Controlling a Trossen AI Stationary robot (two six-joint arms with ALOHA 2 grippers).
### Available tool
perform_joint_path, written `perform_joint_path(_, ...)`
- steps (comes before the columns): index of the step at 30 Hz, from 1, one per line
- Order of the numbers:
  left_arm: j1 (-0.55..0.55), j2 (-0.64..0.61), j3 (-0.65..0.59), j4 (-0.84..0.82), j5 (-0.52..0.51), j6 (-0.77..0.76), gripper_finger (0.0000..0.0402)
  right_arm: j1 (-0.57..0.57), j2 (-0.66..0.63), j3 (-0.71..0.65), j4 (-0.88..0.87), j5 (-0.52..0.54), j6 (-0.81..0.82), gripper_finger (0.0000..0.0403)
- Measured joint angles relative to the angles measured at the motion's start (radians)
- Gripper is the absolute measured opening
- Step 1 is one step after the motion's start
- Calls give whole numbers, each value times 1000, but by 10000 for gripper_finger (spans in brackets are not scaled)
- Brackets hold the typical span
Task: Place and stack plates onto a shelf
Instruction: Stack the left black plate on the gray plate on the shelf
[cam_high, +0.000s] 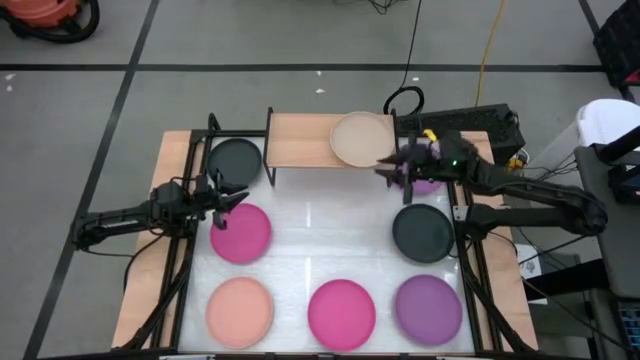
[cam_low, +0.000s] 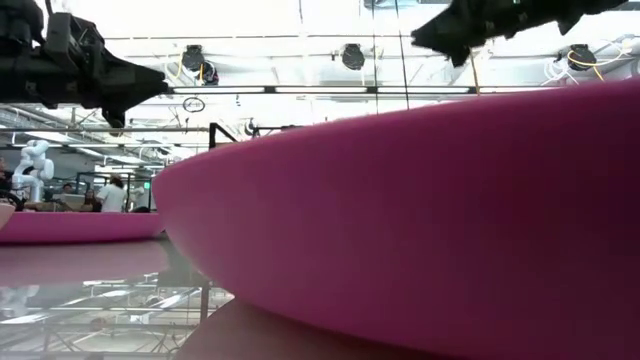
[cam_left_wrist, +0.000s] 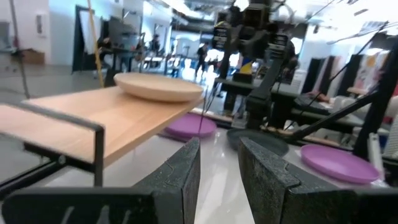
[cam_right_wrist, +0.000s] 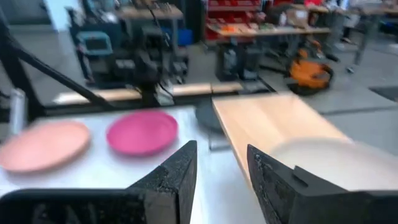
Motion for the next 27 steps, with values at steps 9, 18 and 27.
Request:
perform_joint_path(9, 0, 224, 166, -166, -80, -17, 113, 159, 0, -138, 131, 228, -6, 125)
perform_joint_path(18, -1, 541, 349, -398, -146, -33, 113, 220, 0, -179, 153, 228, 12, 125)
perform_joint_path(27, 0, 705, 520, -686, -227, -56, 113, 233, 0, -179, 159, 228, 12, 125)
